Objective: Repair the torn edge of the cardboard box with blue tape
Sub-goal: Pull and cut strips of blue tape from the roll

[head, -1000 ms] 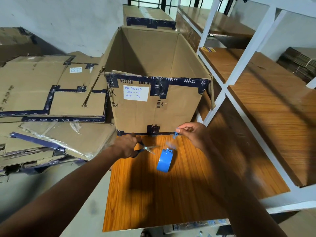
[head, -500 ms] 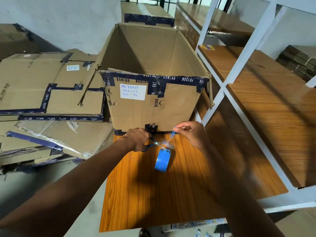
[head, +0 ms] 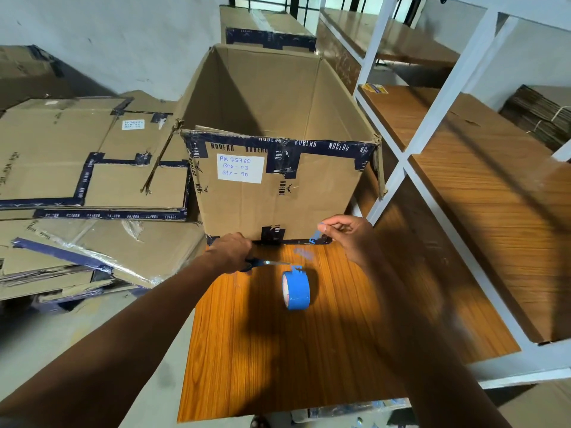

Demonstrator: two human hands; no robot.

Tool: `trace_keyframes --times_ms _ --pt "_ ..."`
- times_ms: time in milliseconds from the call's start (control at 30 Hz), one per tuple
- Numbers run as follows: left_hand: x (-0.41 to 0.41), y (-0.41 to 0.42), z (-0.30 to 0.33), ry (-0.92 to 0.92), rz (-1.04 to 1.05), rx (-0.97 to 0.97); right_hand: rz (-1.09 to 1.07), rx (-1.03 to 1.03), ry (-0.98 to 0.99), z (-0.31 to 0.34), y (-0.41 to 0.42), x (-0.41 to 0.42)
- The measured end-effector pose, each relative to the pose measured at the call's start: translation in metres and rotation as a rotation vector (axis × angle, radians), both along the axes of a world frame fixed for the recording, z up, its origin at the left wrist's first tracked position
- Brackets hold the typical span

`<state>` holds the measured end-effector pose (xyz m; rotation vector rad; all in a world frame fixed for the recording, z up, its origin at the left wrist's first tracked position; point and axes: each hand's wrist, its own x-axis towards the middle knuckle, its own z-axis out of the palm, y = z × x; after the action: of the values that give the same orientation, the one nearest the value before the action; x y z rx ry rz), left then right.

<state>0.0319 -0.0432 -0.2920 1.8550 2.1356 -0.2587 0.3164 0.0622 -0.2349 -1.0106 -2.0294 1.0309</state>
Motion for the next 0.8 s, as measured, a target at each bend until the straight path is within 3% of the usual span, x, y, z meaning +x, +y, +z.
trace_keyframes --times_ms 200,400,567,733,800 --pt "-0.022 -0.027 -0.027 -0.151 0.217 -0.034 -0.002 -0.059 0.102 0.01 -0.001 -0.001" --pt "-0.007 -0.058 -0.053 -0.116 0.441 -0.033 -0.042 -0.095 0.163 0.01 -0.006 -0.008" --pt "0.024 -0.069 -0.065 -0.1 0.351 -0.096 -0.047 -0.1 0.161 0.009 -0.006 -0.015" --pt "0.048 -0.073 -0.07 -0.079 0.118 -0.273 -0.045 -0.153 0.181 0.01 -0.005 -0.025" --pt "0.056 -0.07 -0.068 -0.028 0.097 -0.223 -0.04 -0.175 0.178 0.008 -0.006 -0.03"
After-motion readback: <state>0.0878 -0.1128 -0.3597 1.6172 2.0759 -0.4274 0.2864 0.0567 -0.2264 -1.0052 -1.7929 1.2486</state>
